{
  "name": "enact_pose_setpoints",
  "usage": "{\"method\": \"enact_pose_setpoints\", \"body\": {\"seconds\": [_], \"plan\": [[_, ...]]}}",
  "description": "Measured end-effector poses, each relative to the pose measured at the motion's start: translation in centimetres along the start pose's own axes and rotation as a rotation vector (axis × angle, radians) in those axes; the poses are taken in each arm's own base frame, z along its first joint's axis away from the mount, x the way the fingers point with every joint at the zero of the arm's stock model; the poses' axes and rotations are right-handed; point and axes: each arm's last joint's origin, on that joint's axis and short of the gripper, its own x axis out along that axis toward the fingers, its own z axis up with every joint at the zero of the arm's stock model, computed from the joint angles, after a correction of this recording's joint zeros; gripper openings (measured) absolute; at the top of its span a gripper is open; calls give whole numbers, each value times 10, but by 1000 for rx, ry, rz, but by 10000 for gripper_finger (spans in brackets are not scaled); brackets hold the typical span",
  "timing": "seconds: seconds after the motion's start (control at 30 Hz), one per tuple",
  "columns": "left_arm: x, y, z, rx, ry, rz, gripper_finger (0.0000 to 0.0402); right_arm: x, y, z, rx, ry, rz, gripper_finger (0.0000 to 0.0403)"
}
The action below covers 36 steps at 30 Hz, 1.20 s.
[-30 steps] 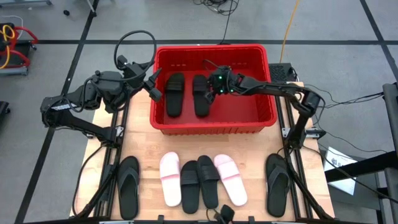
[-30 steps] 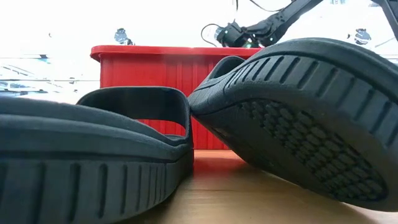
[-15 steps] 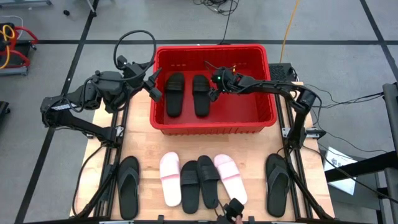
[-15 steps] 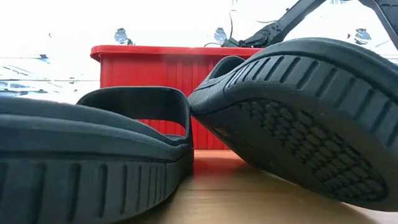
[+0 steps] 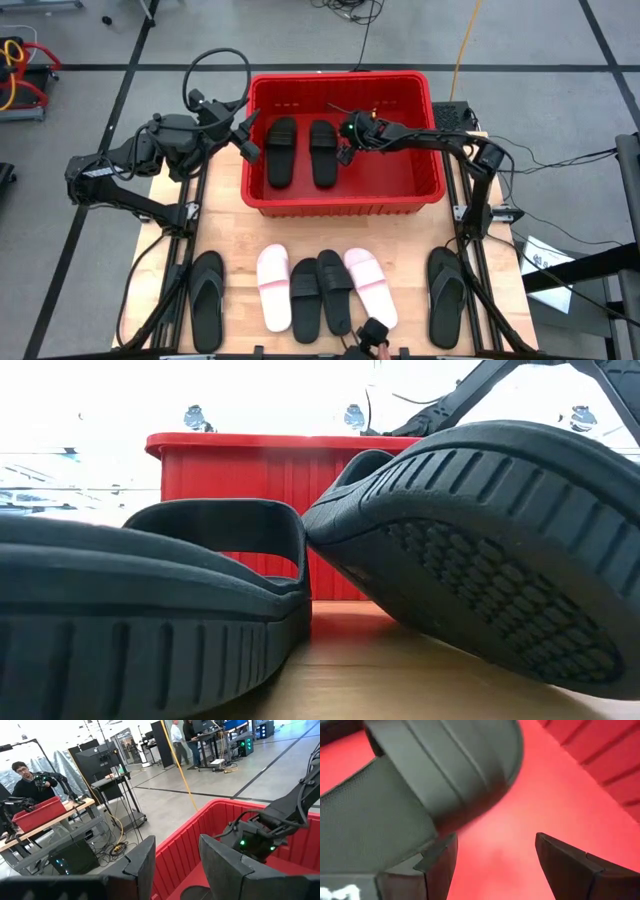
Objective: Pick and place slides into bin
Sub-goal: Put the black slide into the red container
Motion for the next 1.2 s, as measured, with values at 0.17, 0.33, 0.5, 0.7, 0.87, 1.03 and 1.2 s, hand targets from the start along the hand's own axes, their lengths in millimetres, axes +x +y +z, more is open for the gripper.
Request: {"method": "enact_pose_setpoints", "body": {"seconds": [0.17,0.33,0.5,0.7,0.87,1.03,1.2], "plan": [[0,0,0,0,-1,-1,159,6,4,0,-28,-17,-11,256],[0,0,0,-2,-1,-1,159,7,4,6,-19,-78,-4,256],[0,0,0,-3,0,-1,159,6,5,8,-15,-100,39,256],[0,0,0,-3,0,-1,159,1,2,5,-6,-57,-11,256],[0,0,0,-4,0,0,159,-2,-2,1,-21,-4,-13,256],[0,0,0,0,0,0,159,5,3,1,-26,-20,48,256],[0,0,0,3,0,0,159,6,7,3,-31,-46,94,256]]}}
